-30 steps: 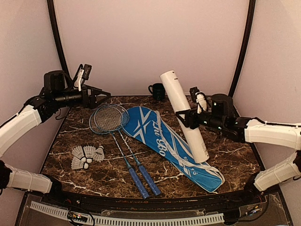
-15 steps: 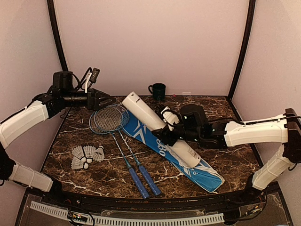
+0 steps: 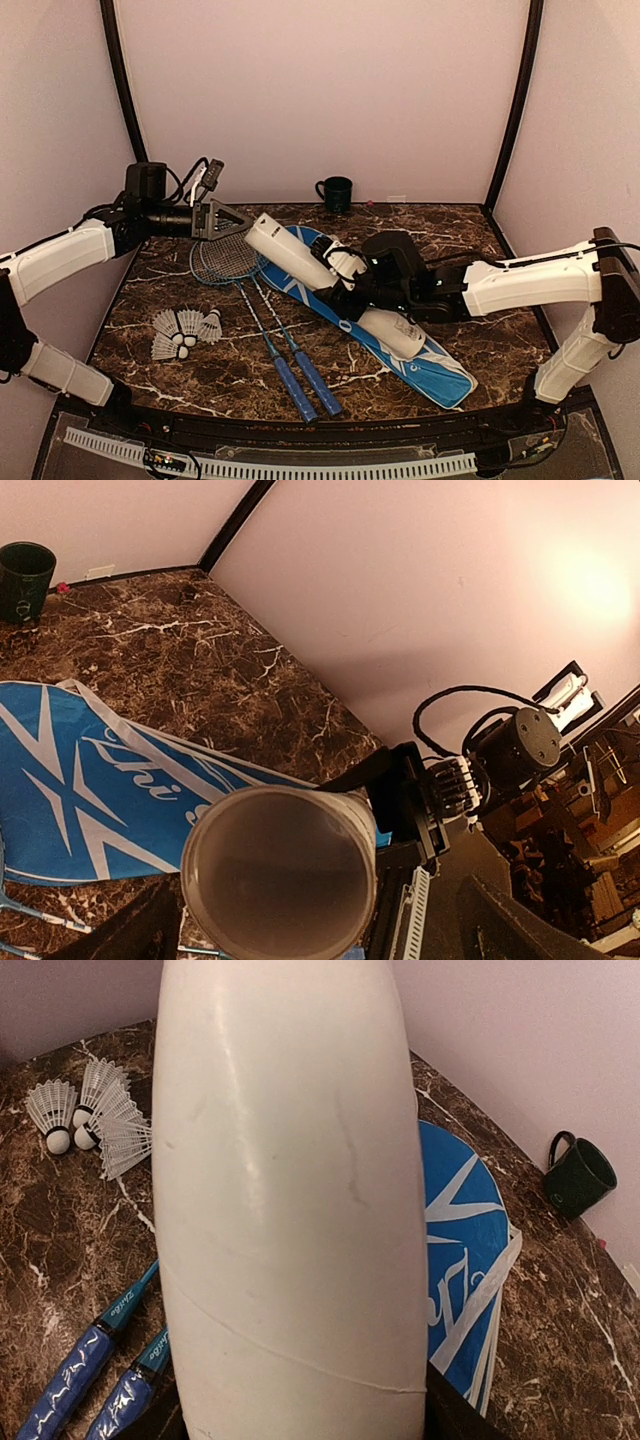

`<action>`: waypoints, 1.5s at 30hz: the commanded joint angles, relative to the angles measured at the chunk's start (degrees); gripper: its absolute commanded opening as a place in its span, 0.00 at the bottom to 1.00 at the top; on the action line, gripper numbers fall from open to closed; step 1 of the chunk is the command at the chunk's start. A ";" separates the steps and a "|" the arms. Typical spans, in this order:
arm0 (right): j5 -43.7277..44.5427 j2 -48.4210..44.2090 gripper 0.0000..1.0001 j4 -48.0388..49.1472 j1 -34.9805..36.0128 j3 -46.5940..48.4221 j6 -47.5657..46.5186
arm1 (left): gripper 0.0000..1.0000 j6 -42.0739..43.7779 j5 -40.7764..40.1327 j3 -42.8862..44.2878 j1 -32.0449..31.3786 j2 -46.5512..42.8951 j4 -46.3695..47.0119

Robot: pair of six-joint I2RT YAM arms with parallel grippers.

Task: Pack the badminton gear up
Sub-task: Open the tube cap from the shuttle tube.

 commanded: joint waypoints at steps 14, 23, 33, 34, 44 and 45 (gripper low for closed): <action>4.14 3.21 0.60 0.77 3.38 3.87 -4.31 | 0.99 0.50 -1.69 3.81 -1.23 4.41 -10.20; 5.91 4.34 0.61 0.56 4.64 4.61 -6.25 | 0.91 0.98 -1.76 3.51 -2.15 6.72 -12.91; 6.94 5.61 0.62 0.63 4.85 4.75 -6.68 | 0.62 -0.30 -0.30 2.71 -2.20 6.37 -12.52; 7.12 5.66 0.63 0.64 4.89 4.65 -6.66 | 0.60 -0.51 -0.23 2.53 -2.15 6.30 -12.48; 3.39 4.05 0.99 0.71 4.90 3.76 -3.09 | 0.52 -0.57 1.60 0.92 -2.37 6.04 -11.21; 2.89 3.84 1.00 0.27 4.91 4.19 -2.83 | 0.51 -0.04 1.87 0.92 -2.52 5.93 -11.36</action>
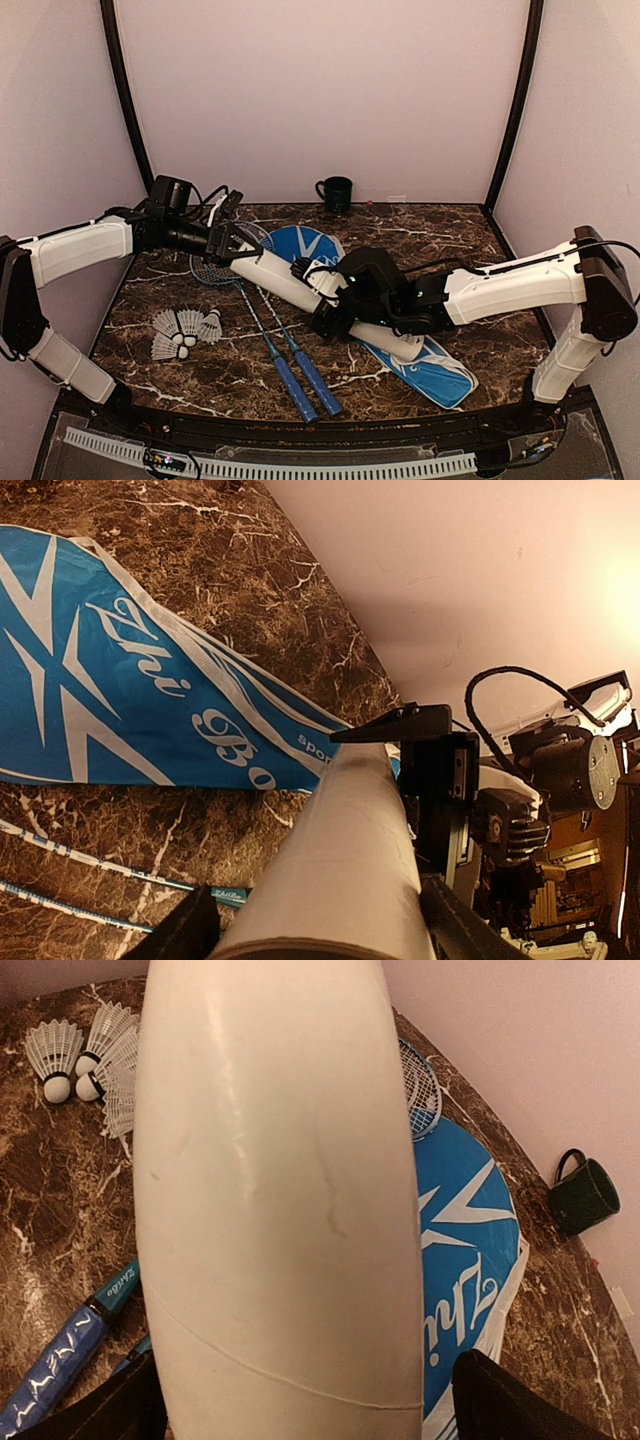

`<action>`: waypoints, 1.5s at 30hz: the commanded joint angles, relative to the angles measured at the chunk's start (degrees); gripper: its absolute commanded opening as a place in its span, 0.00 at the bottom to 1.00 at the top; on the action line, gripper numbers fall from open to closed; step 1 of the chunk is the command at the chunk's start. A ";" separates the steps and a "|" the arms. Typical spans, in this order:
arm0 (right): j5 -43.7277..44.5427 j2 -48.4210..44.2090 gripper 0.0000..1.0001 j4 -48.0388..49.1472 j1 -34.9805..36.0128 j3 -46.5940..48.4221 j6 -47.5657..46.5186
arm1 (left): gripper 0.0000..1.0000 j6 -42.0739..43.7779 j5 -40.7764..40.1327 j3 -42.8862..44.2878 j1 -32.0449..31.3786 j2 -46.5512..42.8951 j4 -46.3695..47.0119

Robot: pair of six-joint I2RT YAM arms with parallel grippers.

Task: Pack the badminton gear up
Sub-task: Open the tube cap from the shuttle tube.

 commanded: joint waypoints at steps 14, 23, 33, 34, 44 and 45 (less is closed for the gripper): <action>-7.84 4.13 0.95 -6.57 0.55 13.86 0.23 | 0.52 0.57 1.12 -0.60 -4.30 -2.11 3.09; -7.54 5.84 0.88 -5.56 0.54 13.80 0.06 | 0.52 -1.41 1.99 -1.70 -4.75 -2.17 5.90; -4.21 5.62 0.75 -3.40 0.48 11.81 -1.49 | 0.65 -0.71 1.58 -1.82 -4.76 -2.68 4.95; -4.20 5.43 0.74 -3.31 0.50 11.64 -1.60 | 0.70 -0.54 1.09 -1.82 -4.74 -2.83 4.75; -3.22 3.53 0.69 -1.01 0.52 8.98 -1.37 | 0.98 5.04 -12.80 -2.33 -4.74 -8.49 0.51; -3.15 3.37 0.69 -1.00 0.45 8.74 -1.30 | 0.98 6.08 -15.93 -2.35 -4.74 -9.30 -0.71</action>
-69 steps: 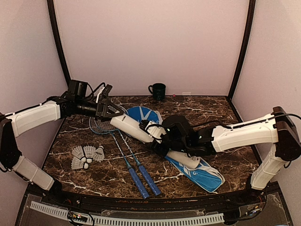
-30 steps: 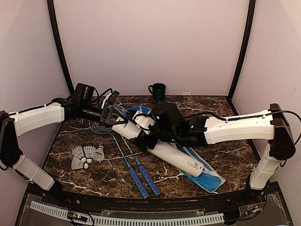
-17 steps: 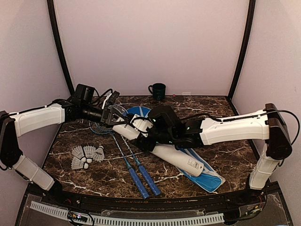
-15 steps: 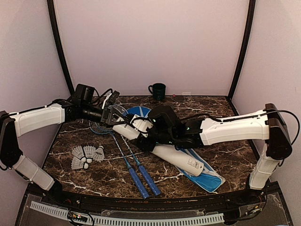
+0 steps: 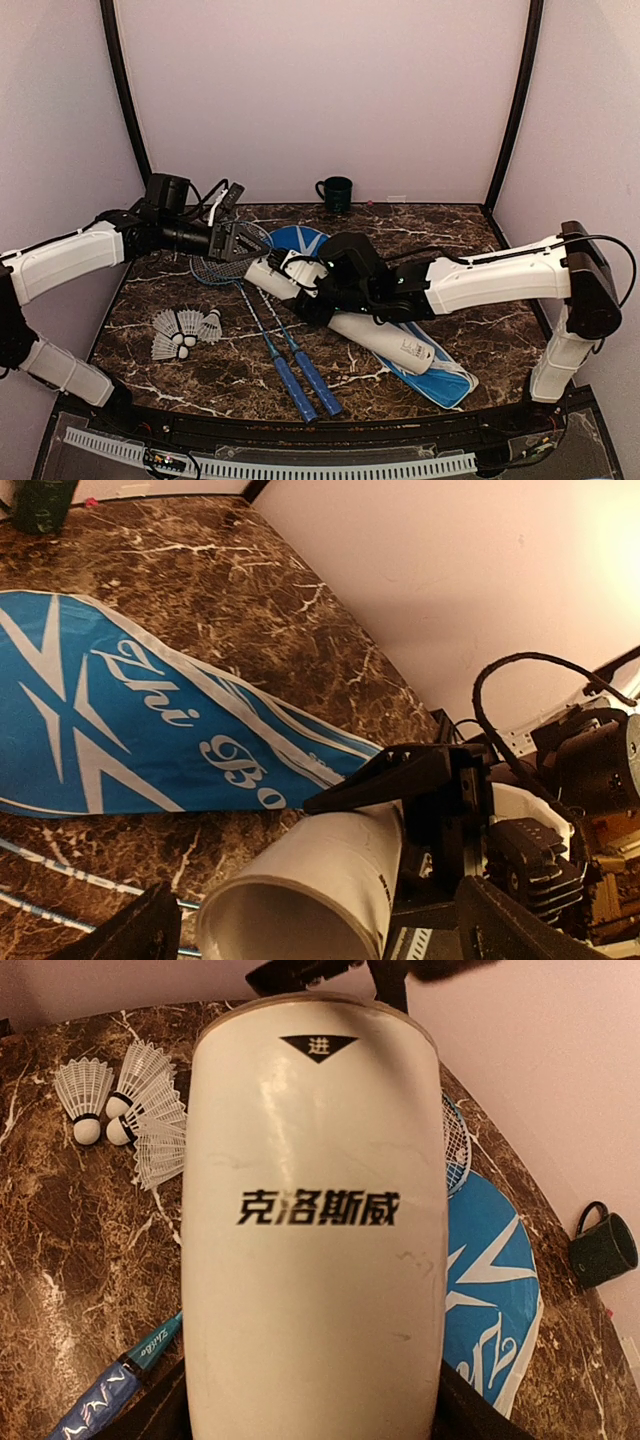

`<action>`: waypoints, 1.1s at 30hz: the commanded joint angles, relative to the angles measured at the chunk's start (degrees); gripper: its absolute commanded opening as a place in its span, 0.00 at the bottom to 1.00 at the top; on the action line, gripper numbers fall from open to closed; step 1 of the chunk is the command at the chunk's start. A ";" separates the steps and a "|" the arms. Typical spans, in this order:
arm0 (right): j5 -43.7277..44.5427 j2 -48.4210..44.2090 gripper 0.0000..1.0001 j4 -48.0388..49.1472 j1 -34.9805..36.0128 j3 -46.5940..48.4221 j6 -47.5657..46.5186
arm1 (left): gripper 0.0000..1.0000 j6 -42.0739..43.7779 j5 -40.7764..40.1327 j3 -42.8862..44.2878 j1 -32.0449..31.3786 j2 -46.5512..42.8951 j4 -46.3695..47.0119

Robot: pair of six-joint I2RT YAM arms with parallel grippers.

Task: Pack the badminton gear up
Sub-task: Open the tube cap from the shuttle tube.

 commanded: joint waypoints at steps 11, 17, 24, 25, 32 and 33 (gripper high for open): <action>2.13 -2.49 0.68 2.55 0.23 -2.04 0.19 | 0.70 7.34 -11.99 -2.15 -0.20 -11.12 -5.39; 2.01 -2.23 0.68 2.42 0.28 -1.94 0.23 | 0.55 7.17 -7.03 -2.51 -0.21 -7.63 -5.23; 2.21 -1.89 0.68 2.24 0.28 -1.90 0.28 | 0.45 6.43 0.75 -2.28 -0.31 -5.44 -3.28; 2.17 -1.96 0.68 2.24 0.29 -1.87 0.28 | 0.45 6.38 0.92 -2.34 -0.29 -5.27 -3.38; 2.34 -1.46 0.68 2.20 0.19 -1.43 -0.15 | 0.41 6.26 2.09 -2.68 -0.39 -4.61 -3.45; 2.44 -1.42 0.68 2.16 0.20 -1.42 -0.23 | 0.41 6.27 2.32 -2.69 -0.36 -4.51 -3.47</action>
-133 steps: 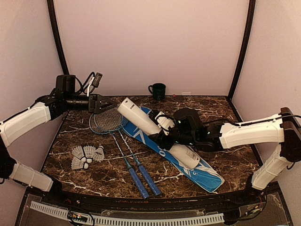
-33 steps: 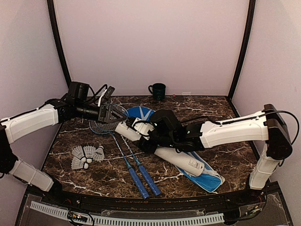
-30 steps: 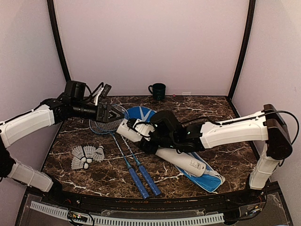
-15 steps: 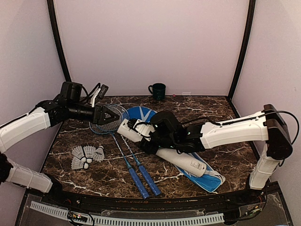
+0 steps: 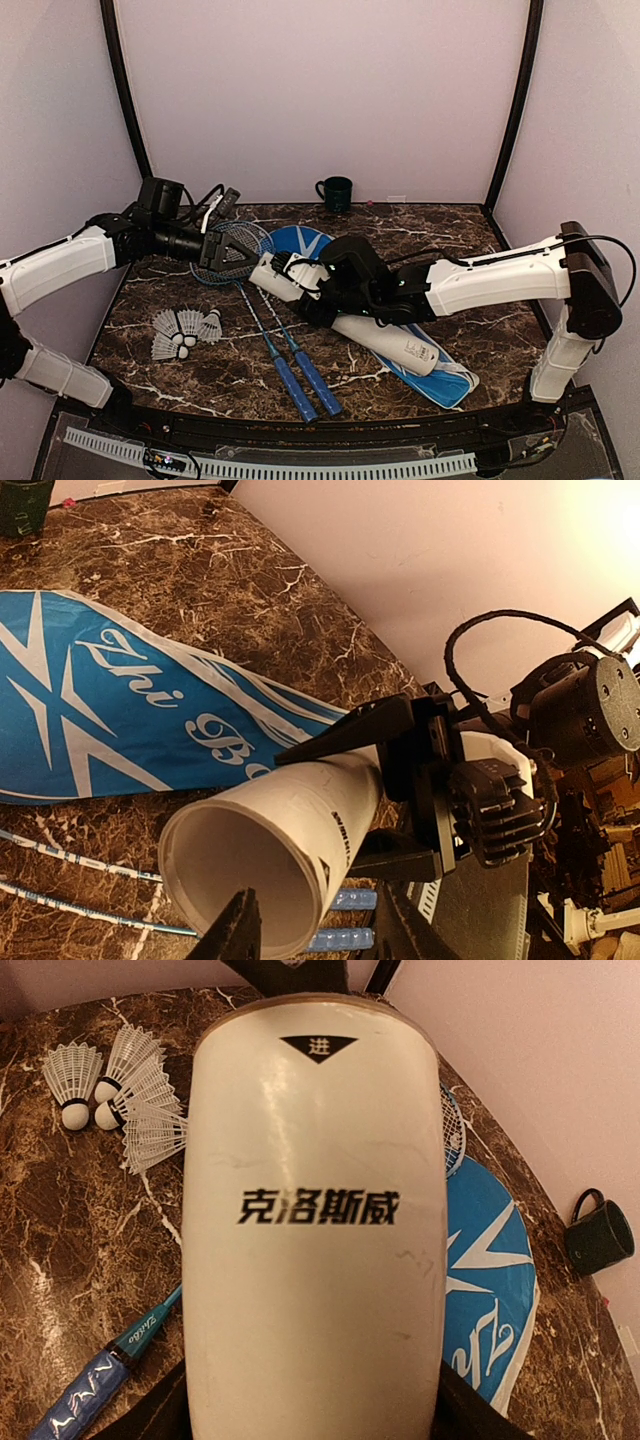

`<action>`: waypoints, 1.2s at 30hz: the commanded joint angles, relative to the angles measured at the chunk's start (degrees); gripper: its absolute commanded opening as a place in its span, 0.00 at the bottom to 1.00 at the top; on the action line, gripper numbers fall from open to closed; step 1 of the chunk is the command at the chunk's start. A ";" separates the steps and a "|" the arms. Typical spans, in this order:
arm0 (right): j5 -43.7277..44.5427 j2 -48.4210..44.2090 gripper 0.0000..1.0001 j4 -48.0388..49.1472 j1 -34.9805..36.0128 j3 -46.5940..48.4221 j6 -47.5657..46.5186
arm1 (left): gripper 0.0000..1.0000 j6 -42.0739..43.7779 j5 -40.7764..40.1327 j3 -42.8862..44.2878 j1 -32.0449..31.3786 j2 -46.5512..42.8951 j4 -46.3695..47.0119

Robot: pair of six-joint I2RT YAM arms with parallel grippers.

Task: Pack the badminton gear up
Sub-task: Open the tube cap from the shuttle tube.

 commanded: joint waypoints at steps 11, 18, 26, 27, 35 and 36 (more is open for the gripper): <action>1.07 -0.87 0.68 2.34 0.30 0.40 -0.29 | 0.34 1.12 3.06 0.05 -0.62 1.93 0.22; 1.66 -0.71 0.68 2.19 0.22 0.20 -0.51 | 0.22 0.63 2.47 -0.48 -0.66 1.68 0.64; 1.98 -0.84 0.68 1.92 0.27 -0.22 -0.69 | 0.15 -0.22 2.51 -0.27 -0.65 1.32 0.97; 2.00 -0.92 0.68 1.83 0.27 -0.24 -0.71 | 0.13 -0.31 2.27 -0.13 -0.63 1.32 0.82; 2.22 -1.00 0.68 1.55 0.27 -0.79 -0.60 | 0.06 -1.27 3.53 0.27 -0.61 1.41 0.98; 2.28 -1.01 0.68 1.44 0.23 -0.87 -0.60 | 0.06 -1.23 3.46 0.35 -0.64 1.41 0.77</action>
